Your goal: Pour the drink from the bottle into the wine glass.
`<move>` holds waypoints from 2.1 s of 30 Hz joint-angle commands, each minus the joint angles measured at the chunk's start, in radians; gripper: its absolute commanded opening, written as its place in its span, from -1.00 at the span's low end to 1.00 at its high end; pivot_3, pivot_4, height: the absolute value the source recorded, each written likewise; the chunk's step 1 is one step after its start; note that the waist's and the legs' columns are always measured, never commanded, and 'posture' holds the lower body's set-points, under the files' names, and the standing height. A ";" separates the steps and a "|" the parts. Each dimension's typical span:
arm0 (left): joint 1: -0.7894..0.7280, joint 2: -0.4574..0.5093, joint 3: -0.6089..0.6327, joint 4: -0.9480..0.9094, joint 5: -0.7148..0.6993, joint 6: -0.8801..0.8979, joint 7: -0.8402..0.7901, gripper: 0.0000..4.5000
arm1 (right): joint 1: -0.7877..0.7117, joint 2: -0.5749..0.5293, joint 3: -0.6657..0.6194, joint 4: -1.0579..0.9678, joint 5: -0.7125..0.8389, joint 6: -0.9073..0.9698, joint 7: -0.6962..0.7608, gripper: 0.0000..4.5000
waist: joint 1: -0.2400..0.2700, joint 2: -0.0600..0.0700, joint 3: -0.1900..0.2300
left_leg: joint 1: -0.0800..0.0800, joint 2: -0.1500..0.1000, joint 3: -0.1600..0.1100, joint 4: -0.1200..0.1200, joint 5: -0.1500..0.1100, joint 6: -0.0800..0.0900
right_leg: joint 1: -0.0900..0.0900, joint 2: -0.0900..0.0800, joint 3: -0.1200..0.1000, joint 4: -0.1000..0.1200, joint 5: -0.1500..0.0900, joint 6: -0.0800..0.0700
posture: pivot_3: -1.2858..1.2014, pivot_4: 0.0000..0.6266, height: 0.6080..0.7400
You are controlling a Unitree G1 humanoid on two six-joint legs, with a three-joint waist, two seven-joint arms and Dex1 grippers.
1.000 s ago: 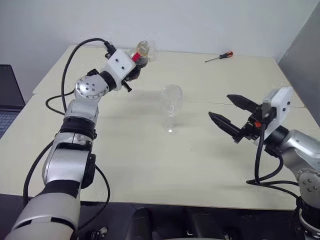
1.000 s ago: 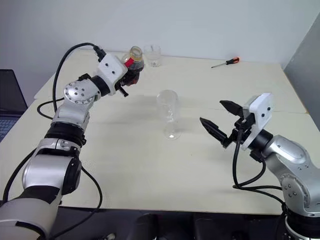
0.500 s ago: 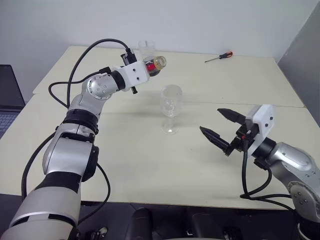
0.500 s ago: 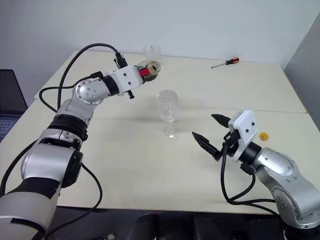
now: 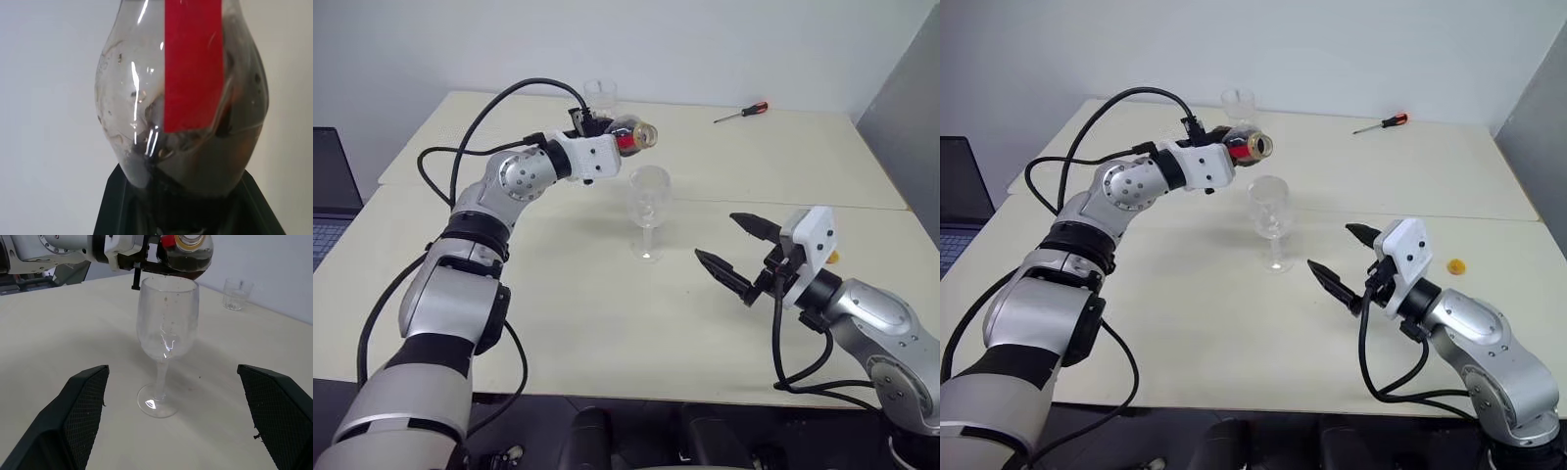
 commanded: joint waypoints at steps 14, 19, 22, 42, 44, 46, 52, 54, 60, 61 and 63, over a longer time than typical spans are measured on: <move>-0.048 0.070 -0.034 -0.011 0.081 -0.092 0.117 -0.62 | -0.005 -0.014 -0.006 -0.014 -0.011 -0.026 0.026 1.00 | 0.000 0.000 0.000 | 0.000 0.000 0.000 0.004 0.000 0.000 | 0.001 0.000 0.001 0.001 0.001 0.002 | 0.03 -0.52 1.00; -0.056 0.084 -0.052 -0.001 0.109 -0.094 0.142 -0.62 | -0.010 -0.015 -0.006 -0.002 -0.014 -0.029 0.032 1.00 | 0.001 0.000 0.000 | 0.000 0.000 0.001 0.004 0.000 0.000 | 0.001 0.000 0.001 0.001 0.001 0.002 | 0.03 -0.52 1.00; -0.063 0.090 -0.064 0.003 0.129 -0.096 0.166 -0.62 | -0.013 -0.014 -0.005 0.005 -0.019 -0.033 0.038 1.00 | 0.001 0.000 0.000 | 0.000 0.000 0.001 0.004 0.000 0.000 | 0.001 0.000 0.001 0.001 0.001 0.002 | 0.03 -0.52 1.00; -0.110 0.123 -0.121 0.018 0.228 -0.114 0.250 -0.62 | -0.023 -0.009 -0.005 0.036 -0.040 -0.059 0.066 1.00 | 0.001 0.000 0.000 | 0.000 0.000 0.001 0.005 0.000 0.000 | 0.001 0.000 0.001 0.002 0.001 0.002 | 0.03 -0.52 1.00; -0.116 0.126 -0.130 0.018 0.236 -0.117 0.256 -0.62 | -0.025 -0.010 -0.006 0.040 -0.043 -0.061 0.068 1.00 | 0.001 0.000 0.000 | 0.000 0.000 0.001 0.005 0.000 0.000 | 0.001 0.000 0.001 0.002 0.001 0.002 | 0.03 -0.52 1.00; -0.120 0.128 -0.135 0.019 0.243 -0.118 0.263 -0.62 | -0.025 -0.012 -0.007 0.042 -0.043 -0.062 0.069 1.00 | 0.001 0.000 0.000 | 0.000 0.000 0.001 0.005 0.000 0.000 | 0.000 0.000 0.001 0.002 0.001 0.002 | 0.03 -0.52 1.00; -0.128 0.135 -0.147 0.018 0.263 -0.122 0.283 -0.62 | -0.030 -0.015 -0.011 0.049 -0.045 -0.063 0.070 1.00 | 0.001 0.000 0.000 | 0.000 0.000 0.001 0.005 0.000 0.000 | 0.000 0.000 0.002 0.004 0.001 0.002 | 0.03 -0.52 1.00; -0.130 0.136 -0.151 0.016 0.270 -0.125 0.289 -0.62 | -0.033 -0.015 -0.011 0.051 -0.045 -0.063 0.069 1.00 | 0.001 0.000 0.000 | 0.000 0.000 0.001 0.005 0.000 0.000 | 0.000 0.000 0.002 0.004 0.001 0.002 | 0.03 -0.52 1.00; -0.142 0.144 -0.163 0.020 0.288 -0.124 0.309 -0.62 | -0.039 -0.014 -0.007 0.052 -0.046 -0.061 0.067 1.00 | 0.001 0.000 0.000 | 0.000 0.000 0.001 0.005 0.000 0.000 | 0.000 0.000 0.002 0.005 0.001 0.002 | 0.03 -0.52 1.00; -0.143 0.145 -0.165 0.020 0.290 -0.124 0.313 -0.62 | -0.039 -0.014 -0.007 0.052 -0.046 -0.060 0.066 1.00 | 0.001 0.000 0.000 | 0.000 0.000 0.001 0.005 0.000 0.000 | 0.000 0.000 0.002 0.005 0.001 0.002 | 0.03 -0.52 1.00; -0.145 0.146 -0.169 0.021 0.292 -0.124 0.317 -0.62 | -0.040 -0.014 -0.006 0.053 -0.047 -0.060 0.067 1.00 | 0.000 0.000 0.000 | 0.000 0.000 0.001 0.005 0.000 0.000 | 0.000 0.000 0.002 0.005 0.001 0.002 | 0.03 -0.52 1.00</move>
